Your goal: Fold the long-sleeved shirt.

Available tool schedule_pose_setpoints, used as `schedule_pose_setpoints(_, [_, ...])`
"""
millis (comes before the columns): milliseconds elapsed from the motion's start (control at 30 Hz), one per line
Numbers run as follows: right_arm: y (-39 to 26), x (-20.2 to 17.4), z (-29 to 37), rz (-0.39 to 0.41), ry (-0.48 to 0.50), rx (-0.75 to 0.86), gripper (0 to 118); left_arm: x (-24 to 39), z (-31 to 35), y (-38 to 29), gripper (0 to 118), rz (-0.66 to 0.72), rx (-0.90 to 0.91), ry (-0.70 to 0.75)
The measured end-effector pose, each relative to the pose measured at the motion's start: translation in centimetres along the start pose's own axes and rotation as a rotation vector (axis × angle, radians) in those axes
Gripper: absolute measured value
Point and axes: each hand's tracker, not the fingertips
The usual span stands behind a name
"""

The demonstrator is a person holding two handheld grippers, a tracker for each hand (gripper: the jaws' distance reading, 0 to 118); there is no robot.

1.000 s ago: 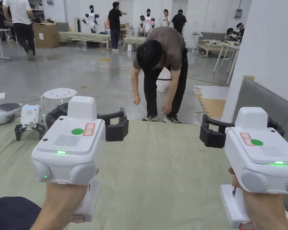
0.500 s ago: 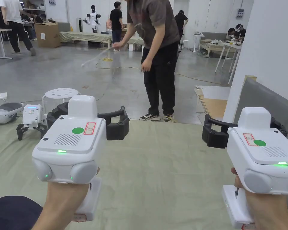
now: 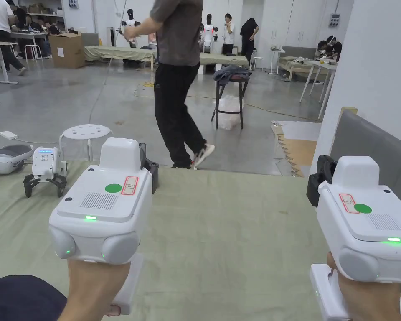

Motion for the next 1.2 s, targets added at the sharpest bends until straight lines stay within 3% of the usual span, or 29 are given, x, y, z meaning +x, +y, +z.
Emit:
schedule_pose_setpoints(167, [-0.4,-0.2,0.2,-0.006,-0.011,-0.006,0,-0.4,0.0,-0.2,3,0.029,-0.025,0.009])
schedule_pose_setpoints(333, [0.1,-2.8,-0.3,-0.014,0.059,-0.005,0,-2.5,0.8,-0.9,3,0.031,-0.050,0.084])
schedule_pose_setpoints(433, [0.4,-6.9,-1.0,-0.009,0.193,-0.008,0,-5.7,2.5,-1.5,3,0.057,-0.087,0.164])
schedule_pose_setpoints(733, [-1.7,-24.4,0.5,-0.010,0.613,-0.048,0,-17.3,8.8,-5.8,3,0.075,-0.255,0.454])
schedule_pose_setpoints(933, [-2.6,-30.3,2.0,-0.026,0.730,-0.076,0,-22.1,10.0,-9.3,5,0.138,-0.371,0.539])
schedule_pose_setpoints(967, [-2.8,-30.8,2.1,-0.023,0.736,-0.079,0,-22.8,9.7,-10.2,13,0.172,-0.419,0.542])
schedule_pose_setpoints(1100, [-3.9,-31.0,1.9,-0.012,0.741,-0.107,0,-25.0,8.2,-14.8,104,0.256,-0.578,0.579])
schedule_pose_setpoints(1133, [-4.2,-30.9,1.7,-0.012,0.739,-0.121,0,-25.4,7.9,-15.8,111,0.272,-0.595,0.581])
schedule_pose_setpoints(1200, [-5.1,-30.7,1.4,-0.002,0.727,-0.146,0,-25.6,7.7,-17.5,111,0.303,-0.603,0.611])
